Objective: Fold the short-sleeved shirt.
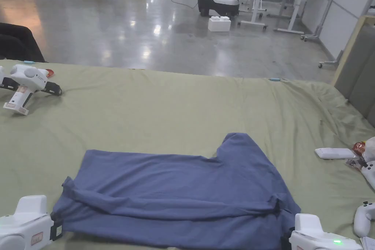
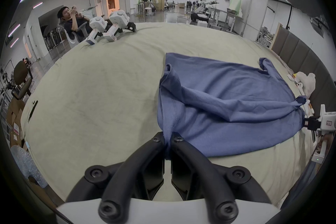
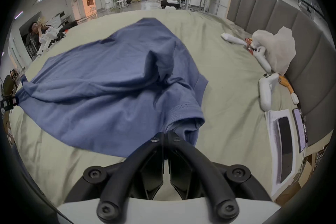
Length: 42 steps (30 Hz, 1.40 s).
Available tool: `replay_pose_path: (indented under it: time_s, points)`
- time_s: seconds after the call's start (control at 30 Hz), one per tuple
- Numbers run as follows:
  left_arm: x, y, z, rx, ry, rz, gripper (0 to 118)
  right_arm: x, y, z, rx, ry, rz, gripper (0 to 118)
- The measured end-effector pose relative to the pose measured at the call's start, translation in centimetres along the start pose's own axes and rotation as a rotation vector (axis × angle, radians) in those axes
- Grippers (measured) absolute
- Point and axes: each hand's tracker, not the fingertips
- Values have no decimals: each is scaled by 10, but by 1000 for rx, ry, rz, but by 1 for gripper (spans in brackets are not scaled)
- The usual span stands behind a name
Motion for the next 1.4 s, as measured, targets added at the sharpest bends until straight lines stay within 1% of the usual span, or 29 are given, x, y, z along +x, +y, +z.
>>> replay_pose_path:
  time_s: [0.2,0.3,0.43,0.5,0.67,0.7,0.73,0.8,0.9,1.07,1.1,1.13,1.17,1.2,1.23,1.27,1.4]
  points:
    - [-3,22,33,70,-27,6,2,9,21,62,86,-11,-26,1]
    - [-6,27,50,87,-15,0,2,6,25,90,107,-21,33,1]
    - [-19,17,71,86,-11,12,2,4,14,116,96,-3,65,1]
    - [-24,4,77,57,-11,11,2,2,2,121,64,-2,95,1]
    - [-35,-48,75,-72,7,18,2,-6,-48,112,-45,-17,125,1]
    - [-37,-59,72,-101,15,28,2,-9,-58,106,-85,-16,138,1]
    - [-38,-69,67,-129,17,40,2,-10,-69,98,-102,-18,133,1]
    - [-39,-84,57,-162,26,45,2,-16,-85,84,-139,-38,159,1]
    - [-35,-94,43,-195,49,28,2,-21,-97,68,-156,-48,146,1]
    - [-25,-85,38,-201,73,-7,3,-24,-92,70,-109,-64,116,3]
    - [-25,-84,39,-194,71,-10,6,-25,-88,75,-107,-70,112,9]
    - [-23,-81,42,-174,70,-13,15,-26,-82,81,-97,-80,104,22]
    - [-21,-77,46,-146,70,-11,30,-28,-77,87,-67,-101,93,56]
    - [-20,-73,49,-121,62,-8,44,-31,-72,93,-23,-110,87,78]
    - [-17,-67,52,-88,38,-1,57,-33,-66,100,32,-101,84,92]
    - [-13,-61,55,-61,22,2,65,-36,-59,105,85,-86,78,95]
    - [11,-26,70,114,-19,-22,65,-56,-26,125,310,-43,40,95]
